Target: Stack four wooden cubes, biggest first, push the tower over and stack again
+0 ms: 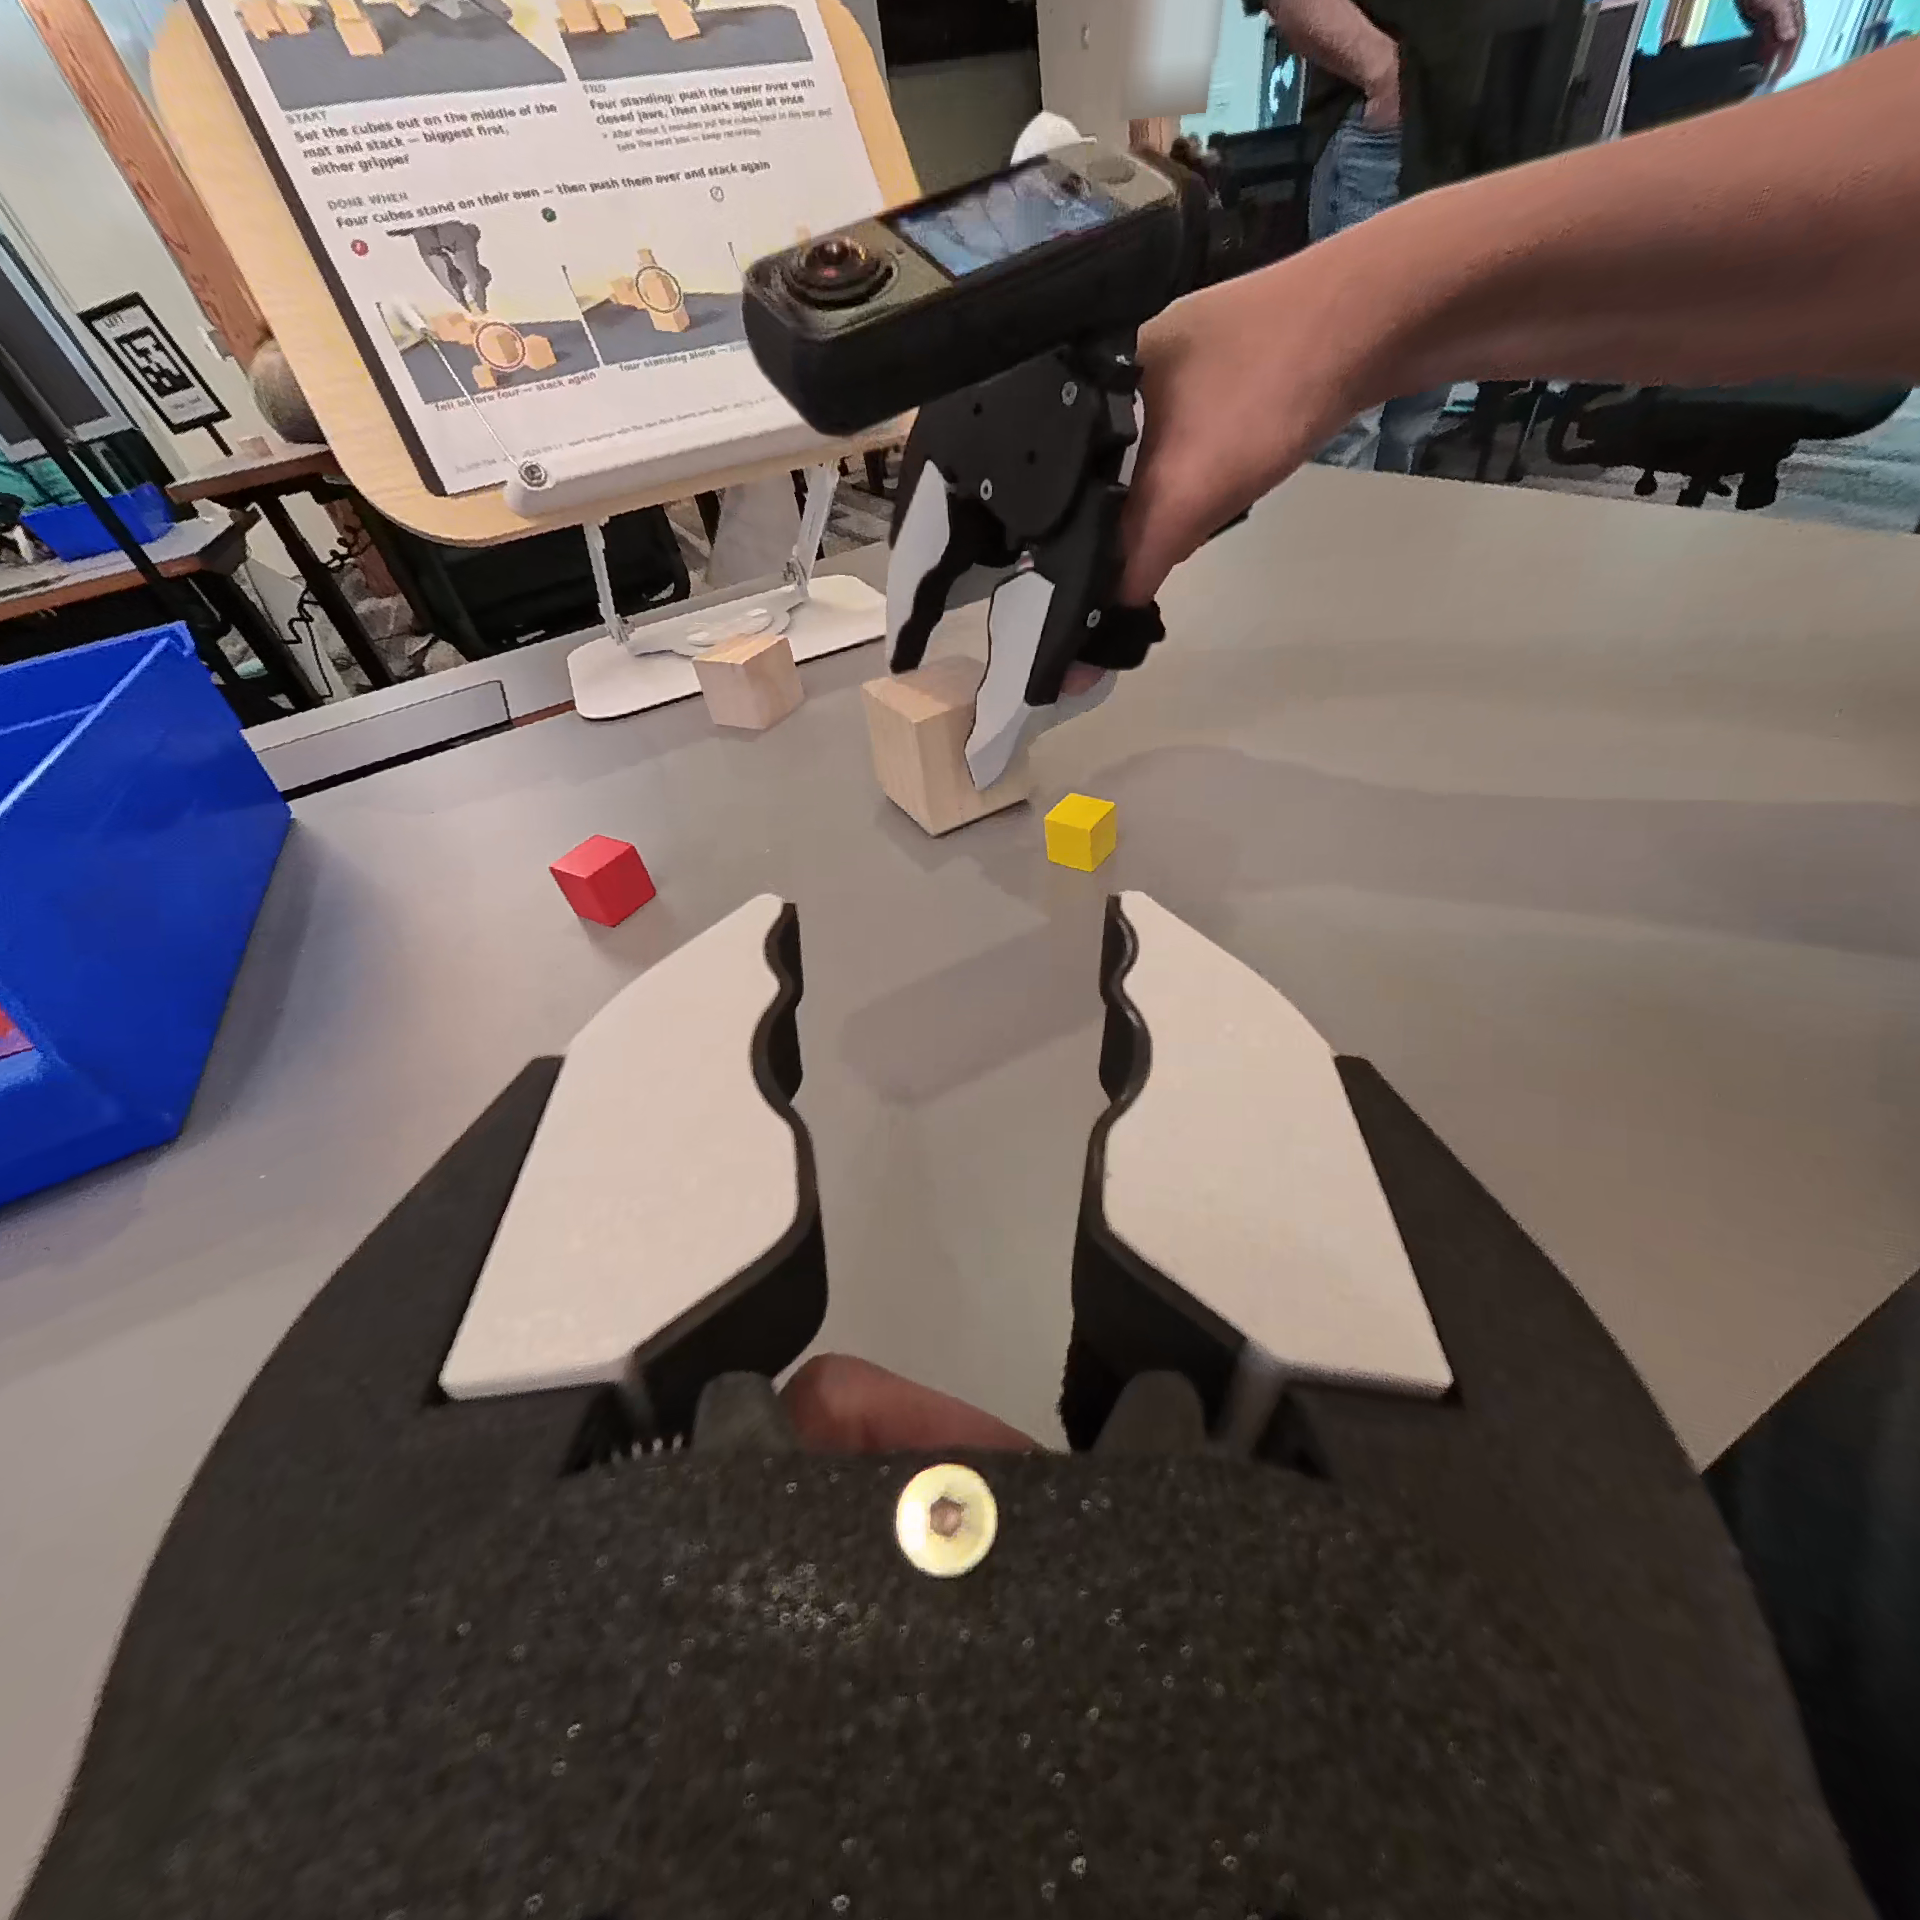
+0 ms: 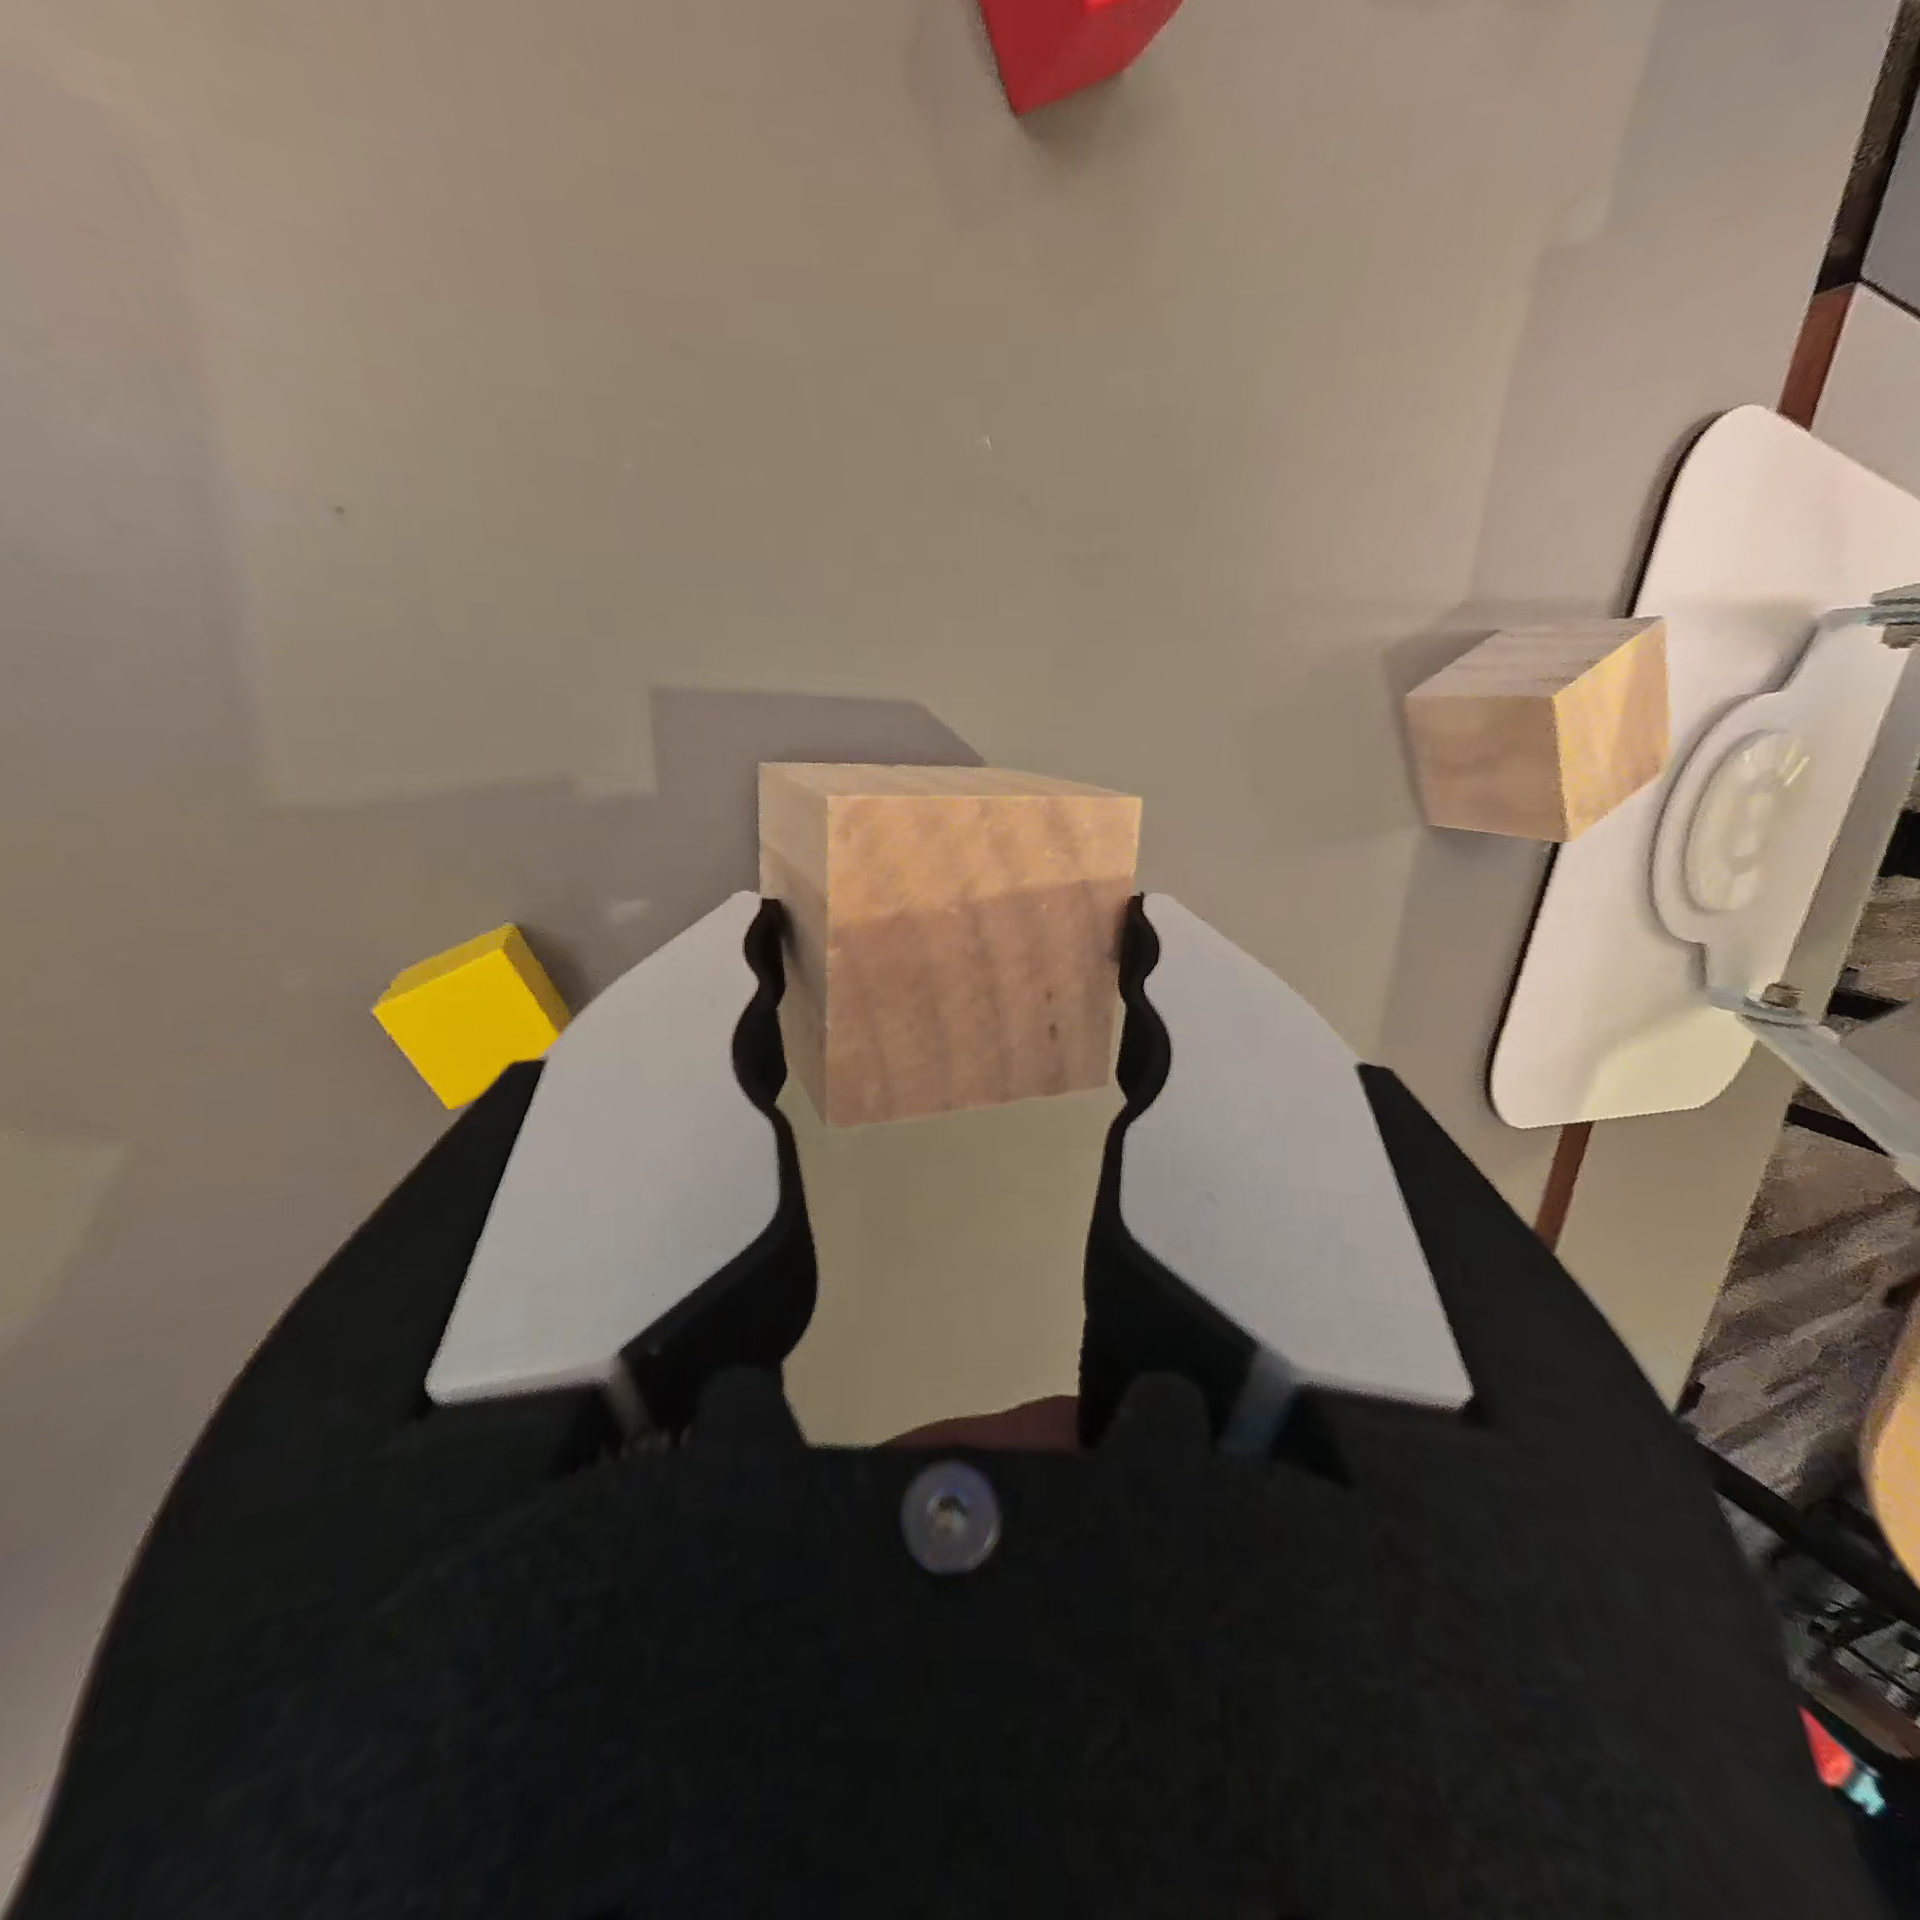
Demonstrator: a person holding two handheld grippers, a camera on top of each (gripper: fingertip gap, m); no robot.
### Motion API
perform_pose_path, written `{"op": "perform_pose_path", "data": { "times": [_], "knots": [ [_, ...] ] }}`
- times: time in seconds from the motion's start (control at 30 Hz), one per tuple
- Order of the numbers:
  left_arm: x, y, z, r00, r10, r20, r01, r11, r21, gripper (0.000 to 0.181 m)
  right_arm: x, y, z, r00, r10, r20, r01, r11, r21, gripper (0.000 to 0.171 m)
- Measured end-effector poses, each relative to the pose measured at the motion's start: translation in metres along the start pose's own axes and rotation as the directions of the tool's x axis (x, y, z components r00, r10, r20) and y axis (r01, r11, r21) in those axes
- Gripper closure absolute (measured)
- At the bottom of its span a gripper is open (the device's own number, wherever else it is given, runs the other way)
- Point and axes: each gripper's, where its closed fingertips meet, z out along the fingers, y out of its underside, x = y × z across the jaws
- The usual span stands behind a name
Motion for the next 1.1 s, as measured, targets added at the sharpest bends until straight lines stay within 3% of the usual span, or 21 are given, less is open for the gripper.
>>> {"op": "perform_pose_path", "data": {
  "times": [0.17,0.2,0.33,0.5,0.63,0.7,0.8,0.93,1.1],
  "knots": [
    [-0.001,0.001,0.000,1.000,-0.005,0.001,0.005,1.000,-0.008,0.125,-0.002,-0.006,-0.009,0.998,0.052,-0.044,-0.048,0.995,0.091,0.107],
    [-0.002,0.001,0.000,1.000,-0.009,0.000,0.009,1.000,-0.010,0.125,-0.002,-0.007,-0.018,0.994,0.084,-0.071,-0.075,0.990,0.122,0.101],
    [-0.004,0.002,-0.002,1.000,-0.013,0.004,0.013,1.000,-0.012,0.124,-0.009,-0.002,-0.072,0.934,0.303,-0.188,-0.229,0.915,0.332,0.105],
    [-0.009,0.004,0.000,0.999,-0.030,0.021,0.030,0.999,-0.019,0.124,-0.056,0.038,-0.112,0.744,0.634,-0.212,-0.482,0.729,0.487,0.098],
    [-0.013,0.006,0.004,0.999,-0.037,0.038,0.038,0.999,-0.032,0.124,-0.093,0.059,-0.123,0.550,0.829,-0.104,-0.630,0.493,0.599,0.098],
    [-0.013,0.007,0.005,0.998,-0.037,0.041,0.038,0.998,-0.040,0.123,-0.106,0.064,-0.125,0.493,0.866,-0.080,-0.642,0.424,0.639,0.098],
    [-0.013,0.007,0.005,0.998,-0.038,0.042,0.039,0.999,-0.038,0.122,-0.110,0.075,-0.121,0.471,0.871,-0.142,-0.639,0.448,0.625,0.093],
    [-0.015,0.009,0.006,0.997,-0.058,0.040,0.060,0.997,-0.050,0.121,-0.107,0.074,-0.116,0.436,0.894,-0.104,-0.664,0.398,0.634,0.093],
    [-0.022,0.008,0.005,0.994,-0.092,0.063,0.095,0.995,-0.042,0.123,-0.063,0.054,-0.113,0.400,0.913,-0.078,-0.673,0.350,0.651,0.095]
  ]
}}
